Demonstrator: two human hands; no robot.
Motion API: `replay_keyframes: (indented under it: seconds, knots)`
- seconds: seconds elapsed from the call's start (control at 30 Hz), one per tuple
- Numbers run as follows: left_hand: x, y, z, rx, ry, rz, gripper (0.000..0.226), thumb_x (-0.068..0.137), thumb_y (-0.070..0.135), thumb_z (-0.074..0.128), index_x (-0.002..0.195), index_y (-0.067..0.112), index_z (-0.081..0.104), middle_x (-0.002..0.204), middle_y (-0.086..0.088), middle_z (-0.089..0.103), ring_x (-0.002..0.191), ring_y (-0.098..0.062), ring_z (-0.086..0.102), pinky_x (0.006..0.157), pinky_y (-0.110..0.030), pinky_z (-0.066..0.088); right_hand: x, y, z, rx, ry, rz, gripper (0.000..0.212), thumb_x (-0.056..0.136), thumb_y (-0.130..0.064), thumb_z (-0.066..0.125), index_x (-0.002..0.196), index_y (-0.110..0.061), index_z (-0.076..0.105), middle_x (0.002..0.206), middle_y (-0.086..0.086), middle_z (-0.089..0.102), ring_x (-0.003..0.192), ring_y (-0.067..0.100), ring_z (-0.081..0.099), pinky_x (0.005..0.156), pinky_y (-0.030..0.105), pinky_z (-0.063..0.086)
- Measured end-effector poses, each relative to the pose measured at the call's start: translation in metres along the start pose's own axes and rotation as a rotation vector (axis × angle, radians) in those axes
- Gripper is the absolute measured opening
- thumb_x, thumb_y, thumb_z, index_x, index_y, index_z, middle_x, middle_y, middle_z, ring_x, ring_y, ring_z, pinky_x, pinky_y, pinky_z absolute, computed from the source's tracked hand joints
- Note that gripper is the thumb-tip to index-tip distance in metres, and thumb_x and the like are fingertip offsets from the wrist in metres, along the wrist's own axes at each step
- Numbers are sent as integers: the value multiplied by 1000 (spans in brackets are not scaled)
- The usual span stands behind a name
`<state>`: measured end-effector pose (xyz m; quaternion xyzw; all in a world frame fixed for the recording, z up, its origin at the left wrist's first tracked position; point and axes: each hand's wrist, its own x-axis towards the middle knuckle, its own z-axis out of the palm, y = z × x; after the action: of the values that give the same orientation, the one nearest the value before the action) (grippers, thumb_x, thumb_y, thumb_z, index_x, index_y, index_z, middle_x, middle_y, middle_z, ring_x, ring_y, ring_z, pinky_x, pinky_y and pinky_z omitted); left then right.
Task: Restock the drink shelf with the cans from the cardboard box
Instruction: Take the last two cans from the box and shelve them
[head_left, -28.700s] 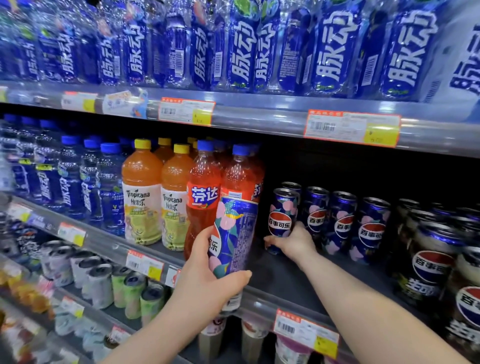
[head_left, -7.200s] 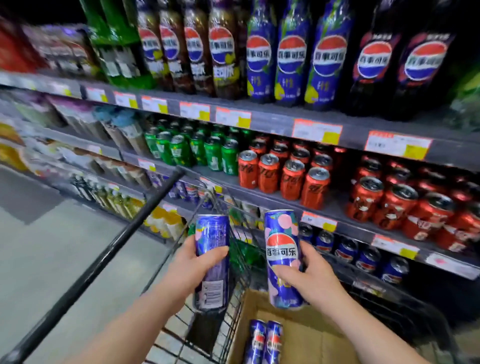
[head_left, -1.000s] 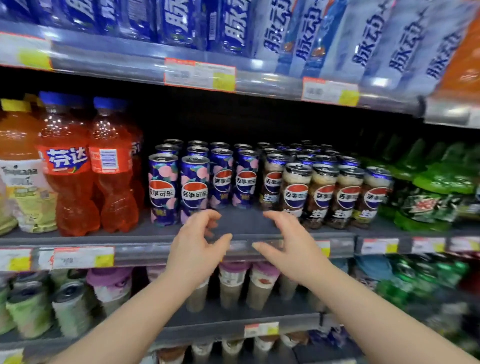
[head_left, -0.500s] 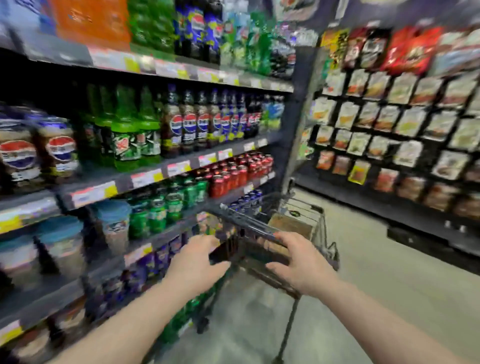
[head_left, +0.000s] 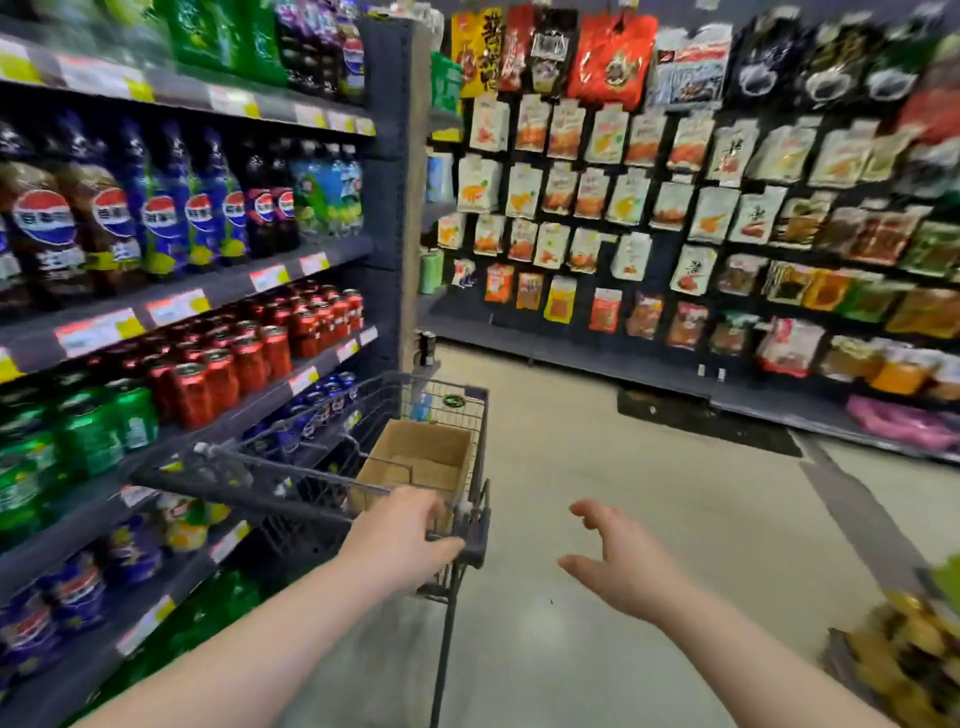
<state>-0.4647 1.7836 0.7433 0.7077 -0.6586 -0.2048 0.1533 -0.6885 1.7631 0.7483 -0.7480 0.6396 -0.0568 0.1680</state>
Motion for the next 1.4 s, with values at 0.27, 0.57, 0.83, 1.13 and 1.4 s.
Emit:
replay_keyframes:
  seconds: [0.27,0.57,0.83,1.13,1.4]
  knots:
    - [165,40,35,-57,-77,83,48,82,42,59,125,21,52,134,-2,49,119,-20,51,102,-36,42,113,62,-39,12,19,171,61,85,-41,58,139,-27,32,140,-1,48,125,19,49,101,31,41]
    - [296,57,66,-41,-58,-32,48,82,45,58,124,24,51,133,0,50,119,-21,51,100,-35,43,270,103,-52,-5,-43,32,61,85,-40,58,139,-24,36,139,-2,48,128,16,46,104,31,39]
    - [373,53,100,-104,4,-396,53,82,46,60,128,21,49,136,-2,47,121,-19,50,99,-30,42,418,157,-68,-140,-212,-222,60,86,-42,55,139,-26,34,140,-1,47,128,19,46,104,33,38]
    - [391,29,112,-106,41,-761,50,73,54,57,115,26,55,120,-3,57,111,-22,56,94,-35,48,542,123,-40,-166,-407,-490,59,87,-39,56,140,-23,35,140,2,48,127,22,47,102,34,41]
    - [422,-68,104,-232,142,-988,53,79,43,61,126,20,51,129,-6,53,116,-22,55,97,-31,45,620,26,37,-341,-554,-686,63,81,-41,58,137,-23,37,135,3,51,124,24,50,101,37,44]
